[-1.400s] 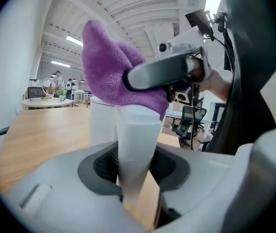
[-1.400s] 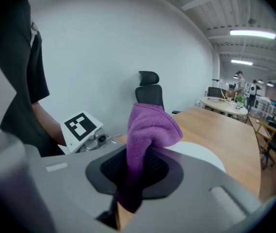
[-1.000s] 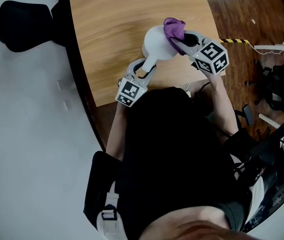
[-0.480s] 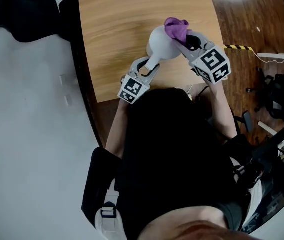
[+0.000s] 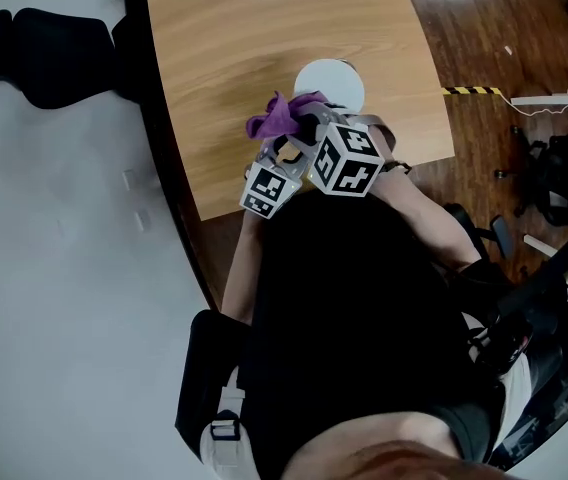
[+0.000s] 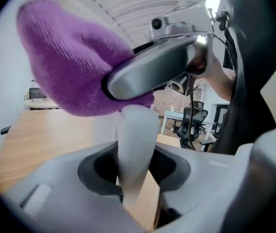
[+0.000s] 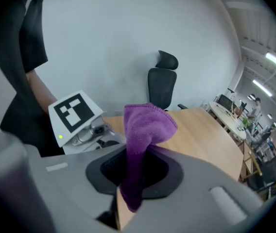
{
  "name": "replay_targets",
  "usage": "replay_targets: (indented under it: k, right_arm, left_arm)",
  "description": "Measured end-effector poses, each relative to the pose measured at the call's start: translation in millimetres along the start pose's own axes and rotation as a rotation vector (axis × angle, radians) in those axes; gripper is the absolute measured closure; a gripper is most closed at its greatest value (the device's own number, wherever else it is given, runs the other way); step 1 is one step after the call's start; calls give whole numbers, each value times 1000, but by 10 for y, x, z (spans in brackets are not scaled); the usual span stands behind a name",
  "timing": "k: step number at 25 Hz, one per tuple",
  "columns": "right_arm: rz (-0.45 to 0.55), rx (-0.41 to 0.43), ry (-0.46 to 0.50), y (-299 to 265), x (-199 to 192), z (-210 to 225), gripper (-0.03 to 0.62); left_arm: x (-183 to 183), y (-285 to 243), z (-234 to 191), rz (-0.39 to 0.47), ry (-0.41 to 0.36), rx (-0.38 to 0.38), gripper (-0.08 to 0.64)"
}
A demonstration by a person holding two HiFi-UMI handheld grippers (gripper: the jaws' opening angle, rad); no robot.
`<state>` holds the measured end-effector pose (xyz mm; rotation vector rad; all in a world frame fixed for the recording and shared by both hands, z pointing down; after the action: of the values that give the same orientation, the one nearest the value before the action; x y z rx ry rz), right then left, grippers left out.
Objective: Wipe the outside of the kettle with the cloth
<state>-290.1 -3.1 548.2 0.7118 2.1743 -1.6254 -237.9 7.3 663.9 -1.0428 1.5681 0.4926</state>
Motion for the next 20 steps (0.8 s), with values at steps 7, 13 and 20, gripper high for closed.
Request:
replay_targets:
  k: [7,13,20]
  right_arm:
    - [67,-27,-219,231,-300,618,535]
    - [57,-131,-354,413,-812,1125,535]
    - [59,-197,-460,721,-1231,1330,535]
  left_arm:
    - [-13,11,22,1,-1,-1,505]
    - [-18,-13,52,2,-2,-1,505]
    - [72,-131,200,-7,-9,4,505]
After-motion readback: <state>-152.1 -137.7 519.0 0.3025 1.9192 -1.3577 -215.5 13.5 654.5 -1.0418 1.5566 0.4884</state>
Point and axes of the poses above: the fingertips, and each gripper's own axes: y backward along the fingers, z to its right, x out of its top, the point moved 2 cm from there along y, backward along the fingers, and after that the axes turned 11 degrees about y, right-handed, at the moved point
